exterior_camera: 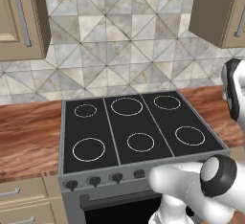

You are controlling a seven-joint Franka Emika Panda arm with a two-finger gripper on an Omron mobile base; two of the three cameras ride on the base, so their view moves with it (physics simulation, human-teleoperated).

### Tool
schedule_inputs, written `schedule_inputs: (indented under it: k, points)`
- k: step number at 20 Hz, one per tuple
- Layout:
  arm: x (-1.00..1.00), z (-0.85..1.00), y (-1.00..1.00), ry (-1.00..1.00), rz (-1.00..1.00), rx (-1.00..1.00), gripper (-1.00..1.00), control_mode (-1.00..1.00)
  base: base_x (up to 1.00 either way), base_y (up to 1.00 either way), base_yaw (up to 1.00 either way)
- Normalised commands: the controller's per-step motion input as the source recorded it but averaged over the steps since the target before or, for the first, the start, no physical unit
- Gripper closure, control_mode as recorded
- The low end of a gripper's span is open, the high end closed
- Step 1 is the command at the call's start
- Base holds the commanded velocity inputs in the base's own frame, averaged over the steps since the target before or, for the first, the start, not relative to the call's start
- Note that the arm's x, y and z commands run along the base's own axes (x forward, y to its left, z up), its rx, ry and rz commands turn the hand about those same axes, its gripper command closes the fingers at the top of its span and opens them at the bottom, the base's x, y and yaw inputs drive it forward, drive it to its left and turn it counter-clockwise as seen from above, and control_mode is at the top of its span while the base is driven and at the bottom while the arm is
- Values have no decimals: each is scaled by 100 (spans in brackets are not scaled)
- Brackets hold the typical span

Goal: Pick the cup and bowl from the counter and place them on the counter next to the sink.

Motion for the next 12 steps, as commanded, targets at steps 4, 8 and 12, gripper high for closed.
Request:
schedule_inputs:
  k: [4,8,12]
  points:
    - [9,0,-79,1,-5,-1,-100,-100,0,0,0]
    - [19,-19,-67,0,0,0,-100,-100,0,0,0]
    - [38,-16,-39,-10,0,0,-100,-100,0,0,0]
